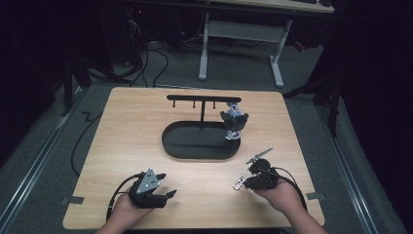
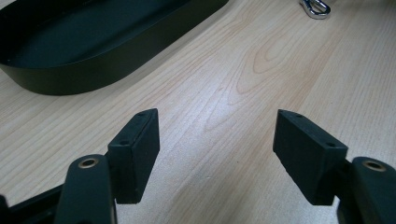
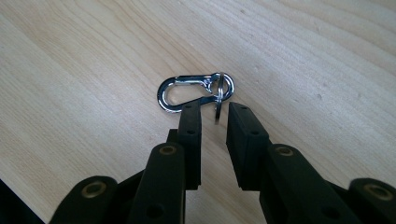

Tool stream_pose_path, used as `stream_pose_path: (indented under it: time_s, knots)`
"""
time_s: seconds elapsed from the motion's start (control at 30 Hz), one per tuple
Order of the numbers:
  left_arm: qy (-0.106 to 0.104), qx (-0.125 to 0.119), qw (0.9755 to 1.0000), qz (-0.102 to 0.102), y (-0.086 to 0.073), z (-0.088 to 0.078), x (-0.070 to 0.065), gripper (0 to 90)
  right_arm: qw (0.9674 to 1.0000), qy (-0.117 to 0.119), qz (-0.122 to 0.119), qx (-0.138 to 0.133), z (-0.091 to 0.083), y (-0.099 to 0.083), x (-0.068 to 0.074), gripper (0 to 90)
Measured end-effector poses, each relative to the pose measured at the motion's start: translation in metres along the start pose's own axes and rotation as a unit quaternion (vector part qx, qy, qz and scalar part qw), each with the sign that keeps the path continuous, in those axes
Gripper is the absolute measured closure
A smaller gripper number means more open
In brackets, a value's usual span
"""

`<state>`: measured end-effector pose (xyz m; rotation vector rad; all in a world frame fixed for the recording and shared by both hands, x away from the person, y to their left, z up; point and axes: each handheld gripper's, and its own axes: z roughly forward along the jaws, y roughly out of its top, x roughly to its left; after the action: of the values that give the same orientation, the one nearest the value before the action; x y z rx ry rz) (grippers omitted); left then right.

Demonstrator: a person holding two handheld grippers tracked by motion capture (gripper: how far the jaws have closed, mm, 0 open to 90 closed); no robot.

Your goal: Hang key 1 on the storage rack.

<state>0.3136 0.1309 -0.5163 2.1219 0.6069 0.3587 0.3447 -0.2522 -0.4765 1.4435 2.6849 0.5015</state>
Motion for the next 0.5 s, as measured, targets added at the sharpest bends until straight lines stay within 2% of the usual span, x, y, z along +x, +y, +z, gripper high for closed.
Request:
stream_pose_path:
  time_s: [0.23,0.4,0.5]
  knots:
    - [0.0,-0.003,1.0,-0.002,0.0004,-0.0022,0.0026,32.5,0.9999,0.015,0.008,0.003,0.0022,0.0031,-0.0055,83.8]
    - [0.0,-0.001,1.0,-0.003,0.0,-0.002,0.0024,32.5,0.9998,0.013,0.001,0.012,0.0071,0.0043,-0.0045,88.0]
    - [0.0,-0.001,1.0,-0.002,-0.0002,-0.0021,0.0015,32.5,0.9999,0.011,0.0,0.008,0.0079,0.0033,-0.0049,88.6]
